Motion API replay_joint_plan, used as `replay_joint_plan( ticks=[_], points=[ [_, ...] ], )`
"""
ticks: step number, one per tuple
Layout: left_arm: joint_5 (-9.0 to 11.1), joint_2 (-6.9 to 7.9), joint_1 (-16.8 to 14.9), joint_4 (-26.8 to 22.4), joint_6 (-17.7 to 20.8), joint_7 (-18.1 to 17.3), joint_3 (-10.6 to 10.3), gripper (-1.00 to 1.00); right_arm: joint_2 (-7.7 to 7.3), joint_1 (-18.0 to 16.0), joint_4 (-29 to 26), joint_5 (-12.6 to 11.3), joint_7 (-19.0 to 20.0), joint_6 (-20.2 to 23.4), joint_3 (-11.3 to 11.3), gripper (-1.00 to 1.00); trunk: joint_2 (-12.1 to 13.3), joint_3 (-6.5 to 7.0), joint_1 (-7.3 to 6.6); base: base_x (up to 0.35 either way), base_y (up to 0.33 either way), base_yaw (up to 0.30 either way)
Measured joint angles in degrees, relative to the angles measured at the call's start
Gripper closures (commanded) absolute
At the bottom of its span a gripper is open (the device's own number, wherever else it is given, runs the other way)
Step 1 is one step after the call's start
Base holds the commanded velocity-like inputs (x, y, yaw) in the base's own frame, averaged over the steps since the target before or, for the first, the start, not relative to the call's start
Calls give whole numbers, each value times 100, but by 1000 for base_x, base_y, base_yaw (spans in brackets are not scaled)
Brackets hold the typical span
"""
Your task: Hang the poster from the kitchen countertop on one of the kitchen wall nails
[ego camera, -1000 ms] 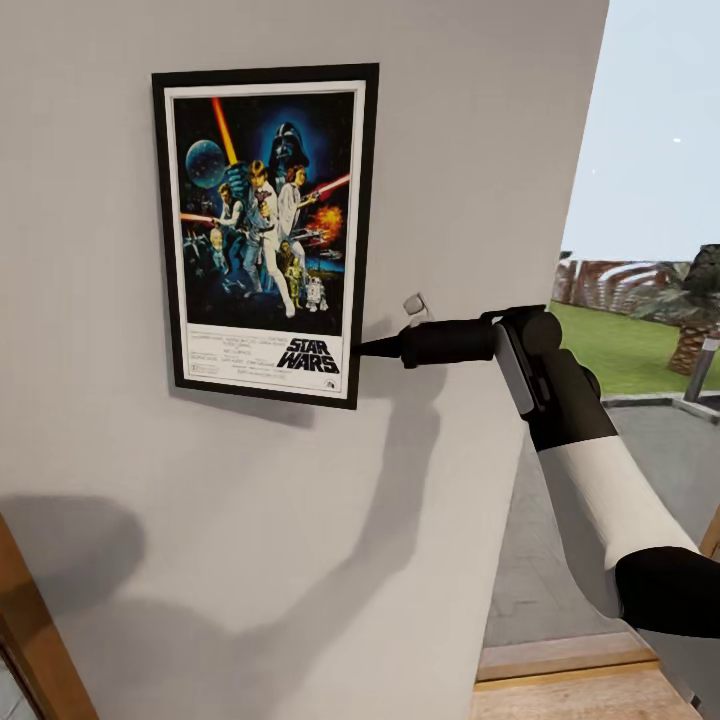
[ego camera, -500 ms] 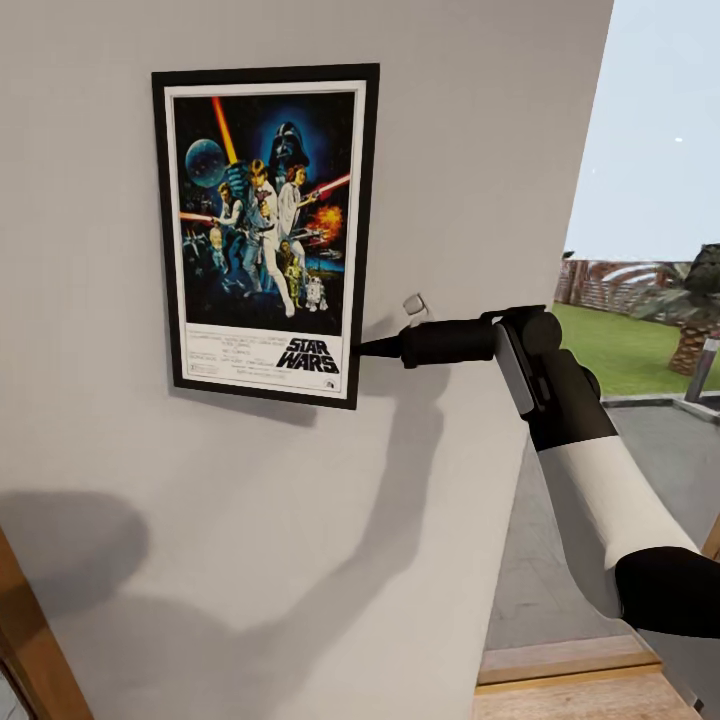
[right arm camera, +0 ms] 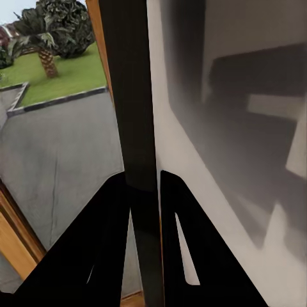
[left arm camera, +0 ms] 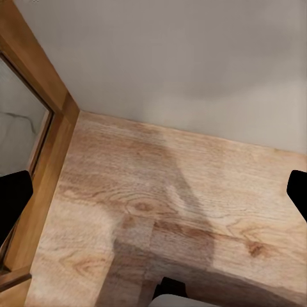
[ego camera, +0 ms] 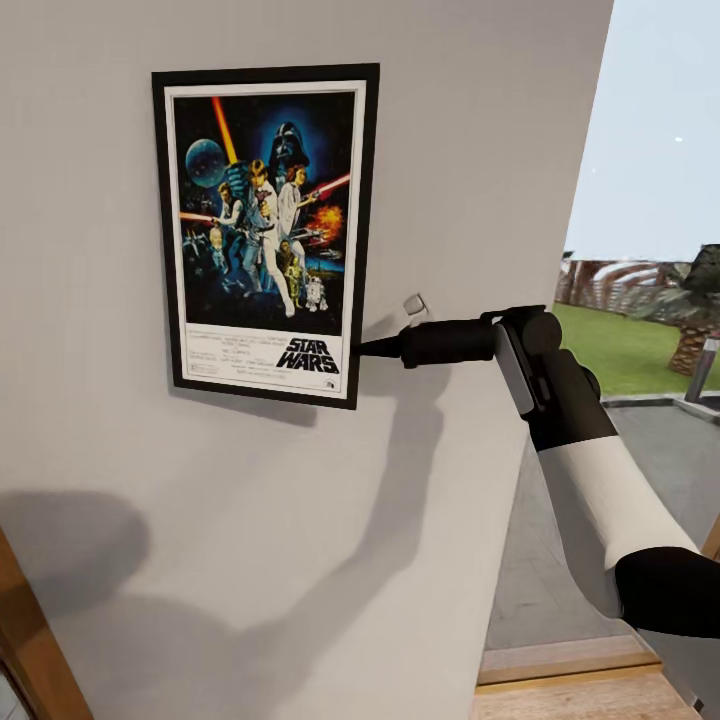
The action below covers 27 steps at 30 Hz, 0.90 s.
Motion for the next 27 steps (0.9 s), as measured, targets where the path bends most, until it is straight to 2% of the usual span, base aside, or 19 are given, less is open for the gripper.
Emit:
replay_joint_plan(
  ticks=[27],
  points=[
    [0, 0, 0, 0, 0, 0, 0, -100, 0, 5, -7, 27, 5, -19, 4, 100, 0, 0, 0, 0, 0, 0]
  ],
)
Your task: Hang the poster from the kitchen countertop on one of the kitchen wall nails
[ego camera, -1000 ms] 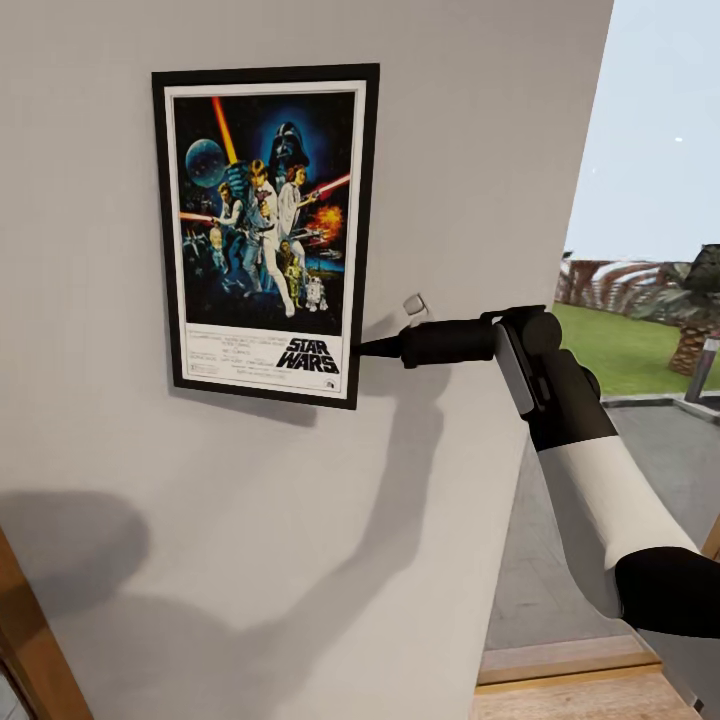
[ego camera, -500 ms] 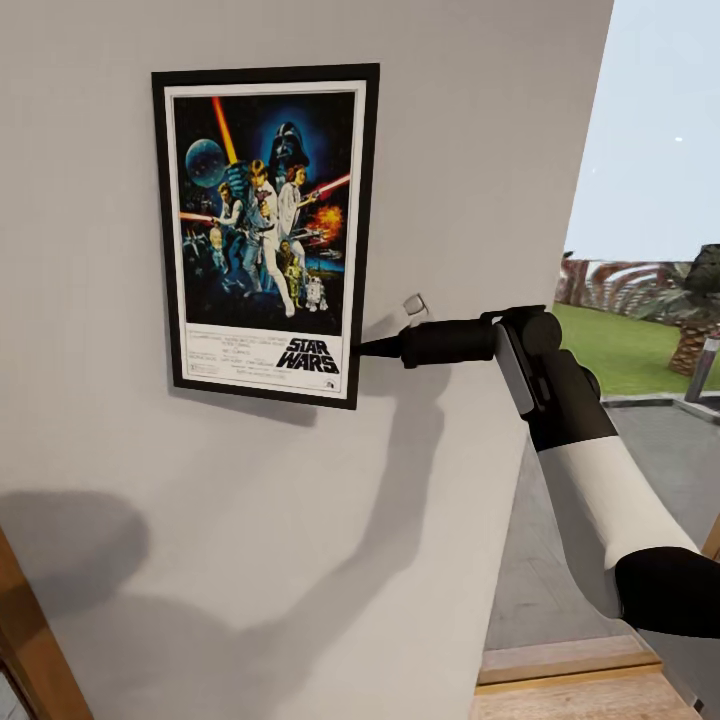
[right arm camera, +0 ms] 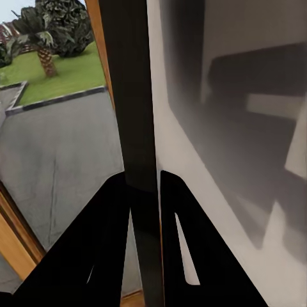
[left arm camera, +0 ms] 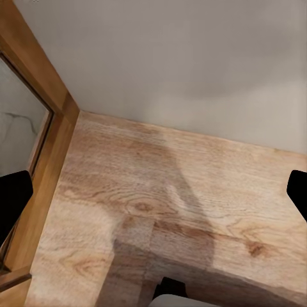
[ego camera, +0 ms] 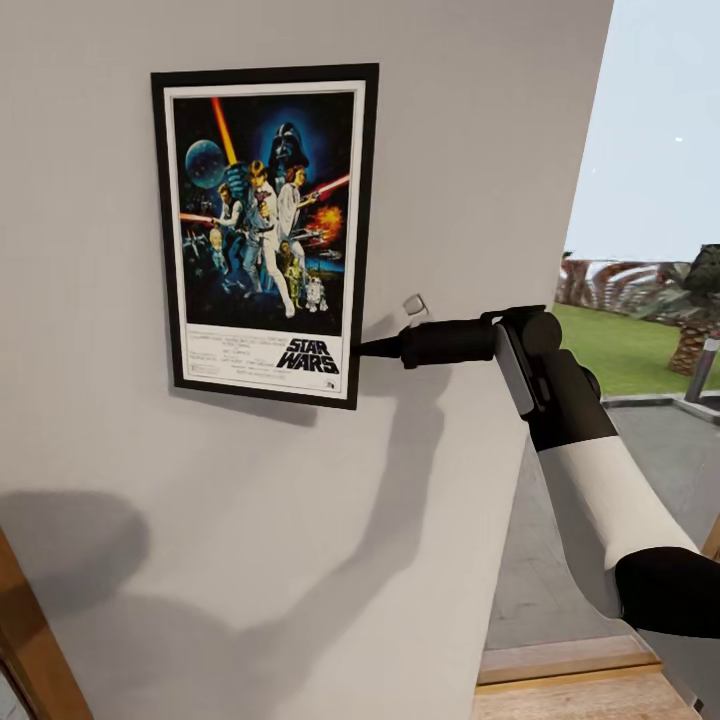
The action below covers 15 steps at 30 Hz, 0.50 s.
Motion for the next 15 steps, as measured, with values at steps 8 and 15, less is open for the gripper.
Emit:
replay_joint_plan(
  ticks=[8, 15],
  points=[
    [0, 0, 0, 0, 0, 0, 0, -100, 0, 25, -217, -11, 19, -5, 13, 100, 0, 0, 0, 0, 0, 0],
    [0, 0, 0, 0, 0, 0, 0, -100, -12, 288, -343, 1, 35, -186, 24, 100, 0, -1, 0, 0, 0, 0]
  ],
)
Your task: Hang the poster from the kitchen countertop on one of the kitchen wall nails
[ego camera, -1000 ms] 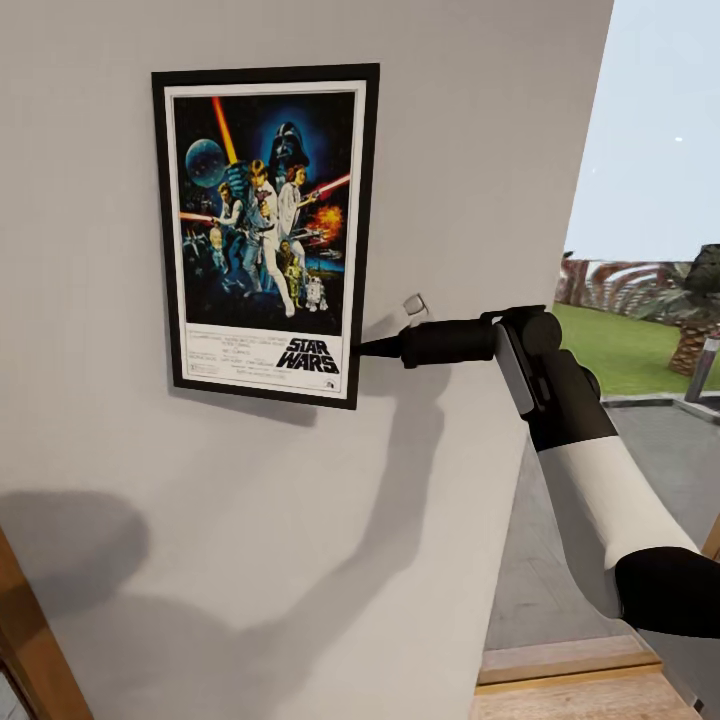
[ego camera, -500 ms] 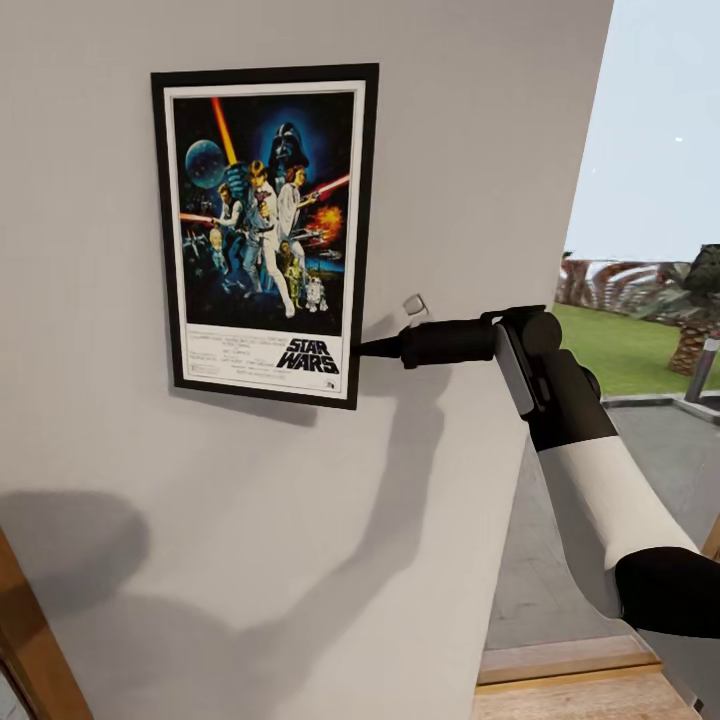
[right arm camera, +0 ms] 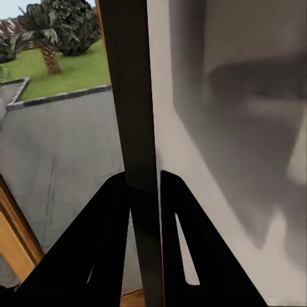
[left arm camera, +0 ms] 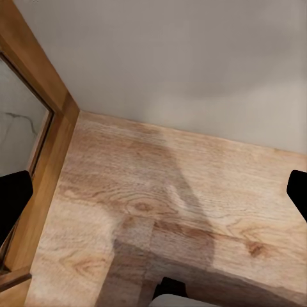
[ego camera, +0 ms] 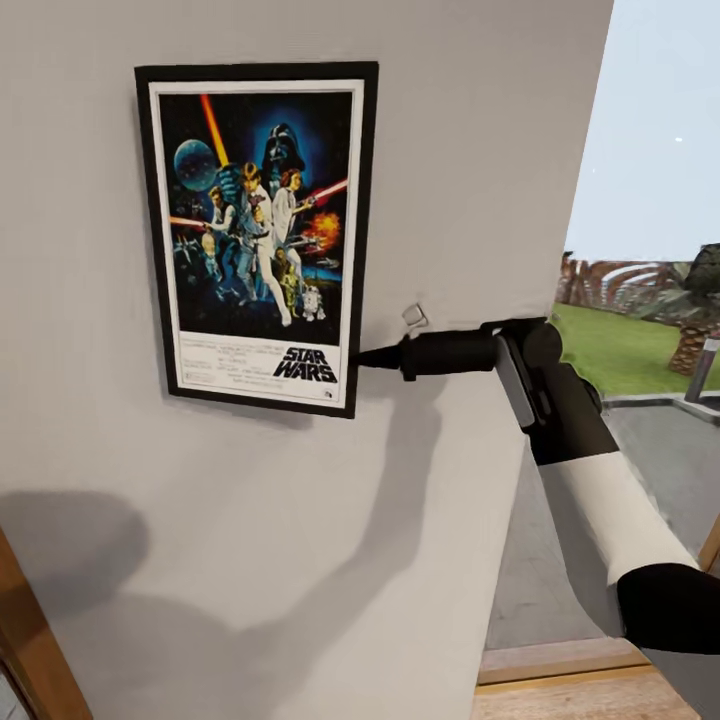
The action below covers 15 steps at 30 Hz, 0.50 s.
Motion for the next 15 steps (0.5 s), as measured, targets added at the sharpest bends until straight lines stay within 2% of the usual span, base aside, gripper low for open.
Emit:
replay_joint_plan(
  ticks=[4, 15],
  points=[
    [0, 0, 0, 0, 0, 0, 0, -100, -5, 117, -32, -24, 4, -272, 6, 100, 0, 1, 0, 0, 0, 0],
    [-1, 0, 0, 0, 0, 0, 0, -100, -18, 541, -346, -13, 8, -404, 11, 100, 0, 1, 0, 0, 0, 0]
  ],
)
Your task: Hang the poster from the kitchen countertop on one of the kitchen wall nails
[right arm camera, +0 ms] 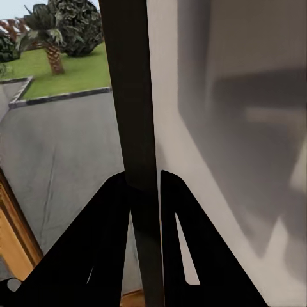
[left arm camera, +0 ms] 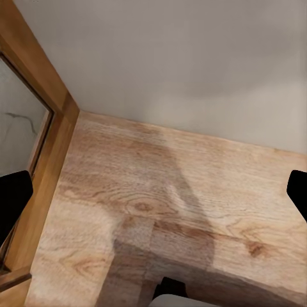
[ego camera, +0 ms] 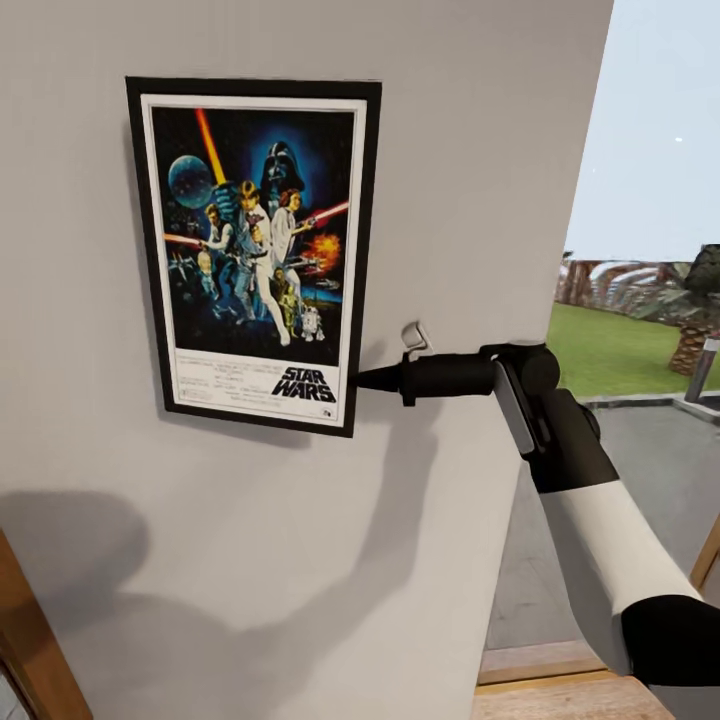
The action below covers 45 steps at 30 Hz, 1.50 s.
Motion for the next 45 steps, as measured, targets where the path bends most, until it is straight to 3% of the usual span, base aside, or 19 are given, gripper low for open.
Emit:
replay_joint_plan(
  ticks=[12, 25, 33, 45],
  points=[
    [0, 0, 1, 0, 0, 0, 0, -100, -5, 198, -41, 6, 1, -40, 6, 100, 0, 0, 0, 0, 0, 0],
    [-3, 0, 0, 0, 2, 0, 0, -100, -8, 387, -32, 40, 3, -425, 12, 100, 0, 0, 0, 0, 0, 0],
    [-1, 0, 0, 0, 0, 0, 0, -100, -13, 416, -35, 47, -1, -442, 267, 100, 0, 0, 0, 0, 0, 0],
    [0, 0, 0, 0, 0, 0, 0, -100, -20, 451, -31, 51, -5, -453, 328, 100, 0, 0, 0, 0, 0, 0]
  ],
)
